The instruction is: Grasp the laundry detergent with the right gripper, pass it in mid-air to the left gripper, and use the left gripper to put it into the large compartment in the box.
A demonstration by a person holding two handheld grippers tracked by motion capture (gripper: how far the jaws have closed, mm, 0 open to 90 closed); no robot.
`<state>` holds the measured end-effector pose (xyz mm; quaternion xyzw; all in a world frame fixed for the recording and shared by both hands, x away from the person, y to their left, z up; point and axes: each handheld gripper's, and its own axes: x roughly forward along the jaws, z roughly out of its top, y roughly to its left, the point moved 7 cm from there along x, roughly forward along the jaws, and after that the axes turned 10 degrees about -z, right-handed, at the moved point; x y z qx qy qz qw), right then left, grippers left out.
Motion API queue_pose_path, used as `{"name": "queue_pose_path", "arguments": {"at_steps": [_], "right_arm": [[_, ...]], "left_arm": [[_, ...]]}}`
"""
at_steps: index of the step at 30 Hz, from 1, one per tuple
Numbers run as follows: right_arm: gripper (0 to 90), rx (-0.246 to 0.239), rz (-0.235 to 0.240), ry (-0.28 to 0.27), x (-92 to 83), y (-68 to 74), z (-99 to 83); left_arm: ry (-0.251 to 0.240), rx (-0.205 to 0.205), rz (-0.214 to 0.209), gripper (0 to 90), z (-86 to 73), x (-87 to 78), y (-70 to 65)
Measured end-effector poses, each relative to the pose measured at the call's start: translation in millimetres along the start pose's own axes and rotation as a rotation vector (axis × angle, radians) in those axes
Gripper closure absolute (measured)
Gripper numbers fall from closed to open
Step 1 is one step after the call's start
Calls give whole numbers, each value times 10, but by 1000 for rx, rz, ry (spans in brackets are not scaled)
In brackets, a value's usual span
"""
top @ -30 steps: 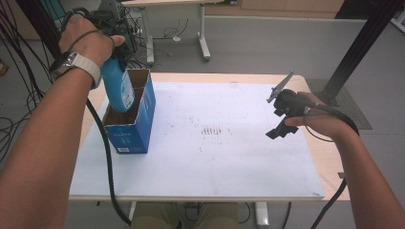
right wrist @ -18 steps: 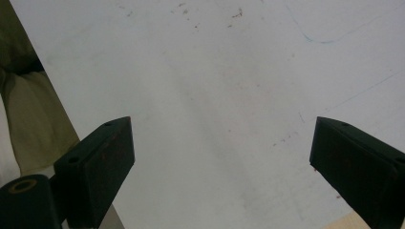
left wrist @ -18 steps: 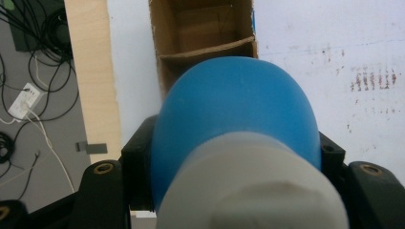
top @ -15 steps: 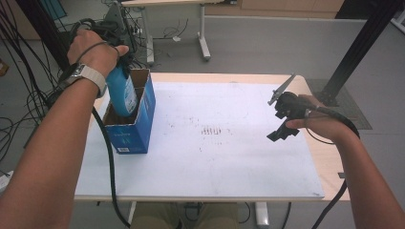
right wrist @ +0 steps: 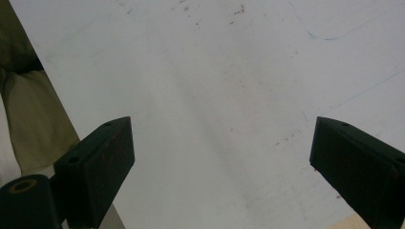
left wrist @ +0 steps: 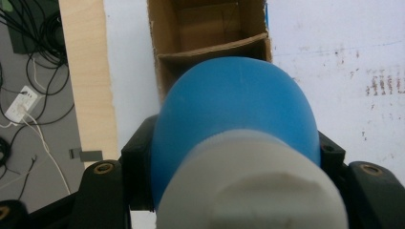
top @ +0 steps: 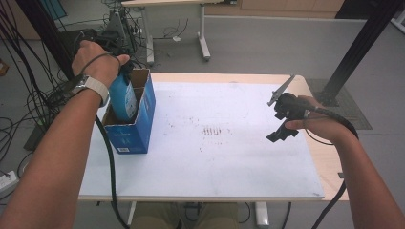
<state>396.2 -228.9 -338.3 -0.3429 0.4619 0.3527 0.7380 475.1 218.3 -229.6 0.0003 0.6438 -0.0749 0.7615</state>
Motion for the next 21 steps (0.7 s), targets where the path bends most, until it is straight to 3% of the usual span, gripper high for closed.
{"name": "queue_pose_path", "arguments": {"at_steps": [21], "right_arm": [[78,10,9,0,39,8,-33]], "left_arm": [[-12,25,11,376,-37,298,43]]}}
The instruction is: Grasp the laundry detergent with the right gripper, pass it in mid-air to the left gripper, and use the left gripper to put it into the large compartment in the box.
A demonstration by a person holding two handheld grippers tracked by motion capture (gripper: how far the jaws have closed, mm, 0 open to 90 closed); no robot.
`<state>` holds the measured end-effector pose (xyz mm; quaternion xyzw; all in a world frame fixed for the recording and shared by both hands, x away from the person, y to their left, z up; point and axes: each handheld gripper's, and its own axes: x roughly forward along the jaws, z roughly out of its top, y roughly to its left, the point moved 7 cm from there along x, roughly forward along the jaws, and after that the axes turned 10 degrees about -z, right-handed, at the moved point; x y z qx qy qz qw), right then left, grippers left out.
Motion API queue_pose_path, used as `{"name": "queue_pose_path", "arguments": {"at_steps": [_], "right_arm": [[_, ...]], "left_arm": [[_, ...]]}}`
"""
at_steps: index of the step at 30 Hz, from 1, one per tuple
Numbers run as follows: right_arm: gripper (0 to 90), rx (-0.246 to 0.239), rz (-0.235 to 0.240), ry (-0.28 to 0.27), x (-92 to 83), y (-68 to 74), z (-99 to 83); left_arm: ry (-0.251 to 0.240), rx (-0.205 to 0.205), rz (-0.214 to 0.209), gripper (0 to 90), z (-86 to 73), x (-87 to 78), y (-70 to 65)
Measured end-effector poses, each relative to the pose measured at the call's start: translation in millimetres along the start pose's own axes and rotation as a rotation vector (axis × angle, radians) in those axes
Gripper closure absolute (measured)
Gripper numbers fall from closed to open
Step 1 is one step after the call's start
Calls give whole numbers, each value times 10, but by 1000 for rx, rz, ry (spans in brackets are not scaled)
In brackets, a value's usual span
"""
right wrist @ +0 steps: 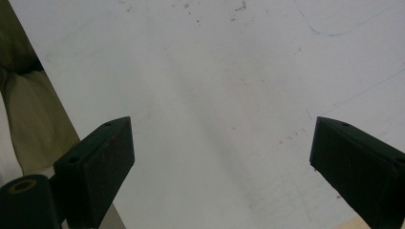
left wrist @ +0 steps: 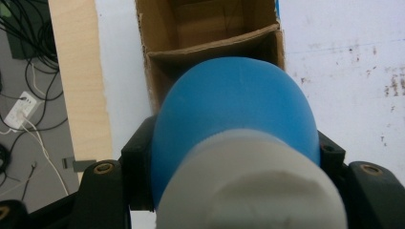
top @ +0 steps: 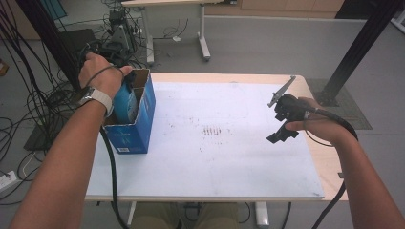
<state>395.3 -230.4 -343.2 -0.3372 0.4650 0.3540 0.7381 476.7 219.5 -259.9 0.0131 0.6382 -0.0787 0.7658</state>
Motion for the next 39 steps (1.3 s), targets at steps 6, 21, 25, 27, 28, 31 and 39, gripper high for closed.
{"name": "queue_pose_path", "arguments": {"at_steps": [6,21,25,27,28,31,39], "right_arm": [[78,3,1,0,4,1,5],[78,2,4,0,16,7,5],[78,7,3,0,12,3,-6],[78,7,4,-2,14,2,-12],[78,9,4,0,14,6,-16],[78,8,4,1,14,6,-24],[78,13,4,1,18,1,-42]], "left_arm": [[4,2,-1,376,-16,77,12],[3,13,-10,377,-34,212,8],[-1,18,-4,376,-30,220,2],[-1,17,-5,377,-34,232,0],[-3,19,-5,376,-34,239,-1],[-2,19,-7,376,-42,266,-1],[-4,22,-4,376,-50,322,25]]}}
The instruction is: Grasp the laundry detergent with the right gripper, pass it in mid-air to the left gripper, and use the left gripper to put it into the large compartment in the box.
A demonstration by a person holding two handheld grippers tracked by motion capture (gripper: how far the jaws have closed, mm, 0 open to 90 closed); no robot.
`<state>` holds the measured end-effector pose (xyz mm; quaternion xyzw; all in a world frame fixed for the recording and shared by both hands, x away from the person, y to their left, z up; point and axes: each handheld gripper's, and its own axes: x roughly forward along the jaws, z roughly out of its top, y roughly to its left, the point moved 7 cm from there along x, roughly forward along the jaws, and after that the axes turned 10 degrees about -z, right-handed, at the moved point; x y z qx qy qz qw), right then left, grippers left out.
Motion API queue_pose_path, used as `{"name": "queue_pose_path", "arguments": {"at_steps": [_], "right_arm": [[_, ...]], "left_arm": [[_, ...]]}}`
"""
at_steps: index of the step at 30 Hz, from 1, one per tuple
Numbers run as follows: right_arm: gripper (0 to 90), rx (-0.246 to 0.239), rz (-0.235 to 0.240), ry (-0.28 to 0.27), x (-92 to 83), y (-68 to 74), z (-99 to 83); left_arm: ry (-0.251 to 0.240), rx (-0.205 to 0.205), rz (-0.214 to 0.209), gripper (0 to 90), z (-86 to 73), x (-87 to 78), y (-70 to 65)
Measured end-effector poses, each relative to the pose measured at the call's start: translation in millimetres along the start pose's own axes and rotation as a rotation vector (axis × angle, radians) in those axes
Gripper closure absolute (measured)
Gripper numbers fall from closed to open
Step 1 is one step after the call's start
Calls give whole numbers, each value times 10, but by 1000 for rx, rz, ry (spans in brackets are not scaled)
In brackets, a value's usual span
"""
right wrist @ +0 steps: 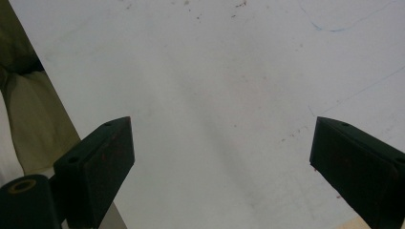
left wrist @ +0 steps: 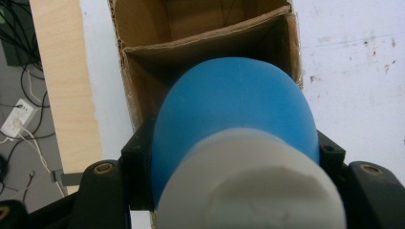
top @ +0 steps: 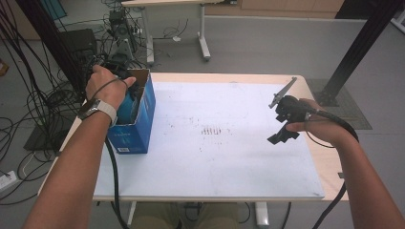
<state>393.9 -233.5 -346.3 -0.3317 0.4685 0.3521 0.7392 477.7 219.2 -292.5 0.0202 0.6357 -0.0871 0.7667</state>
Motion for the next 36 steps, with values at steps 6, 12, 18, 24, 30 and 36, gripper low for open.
{"name": "queue_pose_path", "arguments": {"at_steps": [6,12,18,24,30,36], "right_arm": [[78,-4,2,2,11,7,16],[78,-3,4,0,19,12,29],[78,-3,3,-3,19,10,9],[78,3,4,0,28,8,-9],[78,3,8,1,44,15,-12],[77,4,8,2,48,11,-11]], "left_arm": [[-3,0,1,376,-11,33,18],[-9,8,13,376,-9,51,16],[-14,8,12,376,-14,93,7],[-8,8,11,376,-27,153,10],[-3,11,14,376,-42,210,21],[-1,9,9,376,-53,262,30]]}}
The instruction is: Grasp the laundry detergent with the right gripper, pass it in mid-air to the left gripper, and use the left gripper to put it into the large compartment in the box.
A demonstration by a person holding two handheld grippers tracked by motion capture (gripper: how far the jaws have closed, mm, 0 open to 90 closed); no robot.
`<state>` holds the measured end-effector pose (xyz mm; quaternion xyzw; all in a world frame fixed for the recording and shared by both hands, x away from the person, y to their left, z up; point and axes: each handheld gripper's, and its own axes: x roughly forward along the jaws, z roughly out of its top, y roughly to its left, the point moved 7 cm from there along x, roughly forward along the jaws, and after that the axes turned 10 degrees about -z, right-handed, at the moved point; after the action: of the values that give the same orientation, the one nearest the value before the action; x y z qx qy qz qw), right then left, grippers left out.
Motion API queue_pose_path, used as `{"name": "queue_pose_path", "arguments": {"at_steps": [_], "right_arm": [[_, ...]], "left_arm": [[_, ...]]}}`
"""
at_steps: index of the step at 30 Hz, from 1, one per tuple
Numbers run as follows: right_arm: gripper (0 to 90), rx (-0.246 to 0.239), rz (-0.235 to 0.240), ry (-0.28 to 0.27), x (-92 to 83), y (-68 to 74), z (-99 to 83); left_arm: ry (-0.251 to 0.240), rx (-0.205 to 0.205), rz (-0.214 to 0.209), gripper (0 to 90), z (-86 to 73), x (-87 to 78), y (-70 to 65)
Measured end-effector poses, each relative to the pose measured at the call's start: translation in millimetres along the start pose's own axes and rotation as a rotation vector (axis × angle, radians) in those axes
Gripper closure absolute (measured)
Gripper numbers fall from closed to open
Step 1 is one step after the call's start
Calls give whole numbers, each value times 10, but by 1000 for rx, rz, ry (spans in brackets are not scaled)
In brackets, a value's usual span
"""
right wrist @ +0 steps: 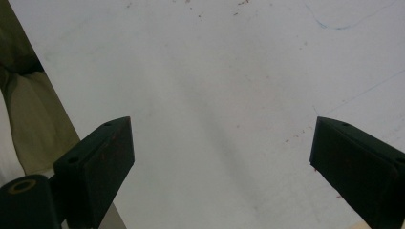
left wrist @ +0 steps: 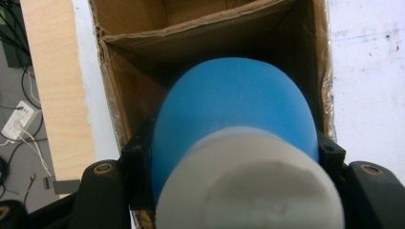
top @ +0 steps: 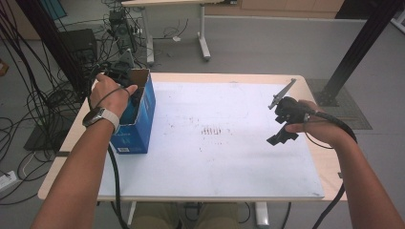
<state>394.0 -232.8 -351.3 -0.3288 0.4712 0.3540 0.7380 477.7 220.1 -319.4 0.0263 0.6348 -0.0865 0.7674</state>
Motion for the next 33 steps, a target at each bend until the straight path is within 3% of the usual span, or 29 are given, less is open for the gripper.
{"name": "queue_pose_path", "arguments": {"at_steps": [33], "right_arm": [[75,6,4,4,34,14,3]], "left_arm": [[23,4,-17,375,-75,258,50]]}}
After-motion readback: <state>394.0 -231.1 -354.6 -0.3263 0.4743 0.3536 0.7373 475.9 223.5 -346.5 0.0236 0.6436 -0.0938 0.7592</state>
